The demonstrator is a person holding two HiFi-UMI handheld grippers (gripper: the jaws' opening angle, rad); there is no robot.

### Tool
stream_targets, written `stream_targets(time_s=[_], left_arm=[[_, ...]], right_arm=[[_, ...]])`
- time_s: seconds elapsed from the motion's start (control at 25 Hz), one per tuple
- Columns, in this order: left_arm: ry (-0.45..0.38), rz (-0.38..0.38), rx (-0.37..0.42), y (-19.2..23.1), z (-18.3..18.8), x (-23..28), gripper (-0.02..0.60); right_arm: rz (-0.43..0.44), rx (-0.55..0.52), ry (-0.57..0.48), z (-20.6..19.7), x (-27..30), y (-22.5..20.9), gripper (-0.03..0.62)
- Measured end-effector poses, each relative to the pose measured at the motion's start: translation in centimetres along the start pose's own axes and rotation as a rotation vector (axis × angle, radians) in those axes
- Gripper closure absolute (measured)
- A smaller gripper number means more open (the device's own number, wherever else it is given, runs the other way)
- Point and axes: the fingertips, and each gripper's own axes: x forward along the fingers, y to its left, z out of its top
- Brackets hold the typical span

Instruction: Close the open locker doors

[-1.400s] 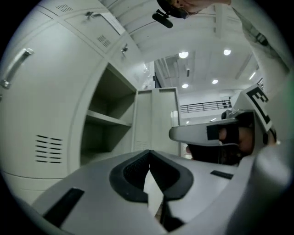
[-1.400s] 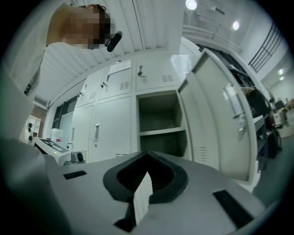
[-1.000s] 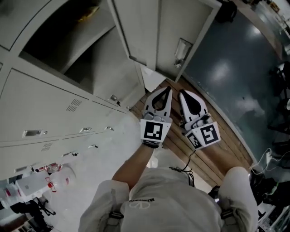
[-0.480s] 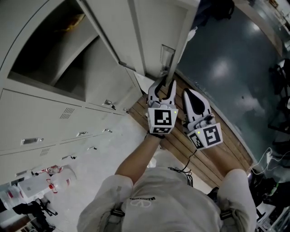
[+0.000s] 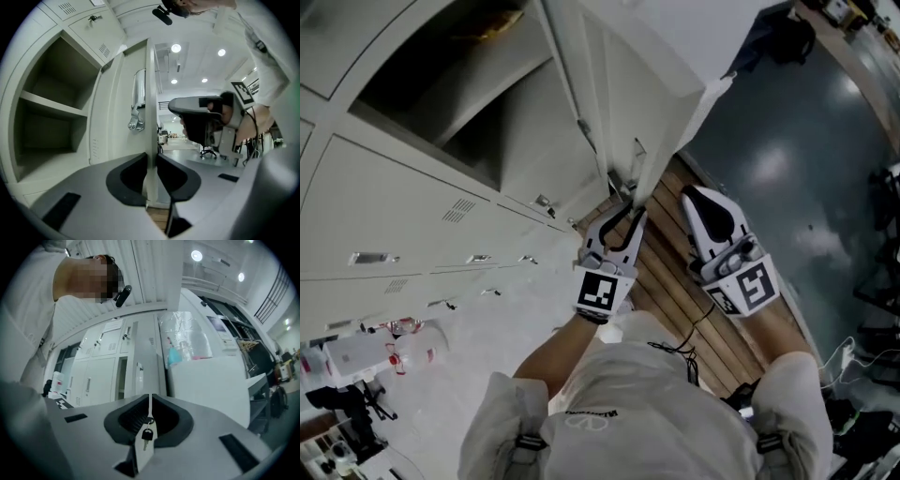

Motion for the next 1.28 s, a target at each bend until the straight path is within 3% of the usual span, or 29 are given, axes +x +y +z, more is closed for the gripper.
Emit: stream_targets(time_s=[0.24,0.4,0.64,0.76,0.88,1.04,1.16,1.28], left_arm=[[0.067,0.072,0.008,4.6,-0.9,-6.1,0.497],[0.091,0.164,-0.015,8.1,-1.7,-8.8,0.497],[0.1,0.288,-0.016,13.1,-2.2,-11.6,0.497],[0.103,0.31,-0.012,14.9,-2.3,-12.3,0.496],[0.103,0.345,0.004,16.2,-2.5,-12.8,0.495],[0.129,0.469,0.003,18.4,-2.6,-14.4,0.487],[0.134,0.569,0.027,19.3,-2.3,-16.4,0.56],[0.11,0.592,0.051,20.0,-1.7,-16.8,0.575]], right_arm=[[0.358,0.043,-0.028,0.7,6.2,8.3,0.463],[0.448,0.026,-0.048,1.3,10.2,11.9,0.434],[0.602,0.009,-0.041,0.8,14.7,16.2,0.453],[0.625,0.005,-0.051,1.0,16.3,17.9,0.441],[0.618,0.016,-0.036,0.3,18.2,18.5,0.477],[0.632,-0.001,-0.034,-0.2,20.4,19.4,0.482],[0.648,0.003,-0.017,-0.5,22.2,20.0,0.491],[0.65,0.007,-0.02,-0.7,23.9,20.2,0.497]])
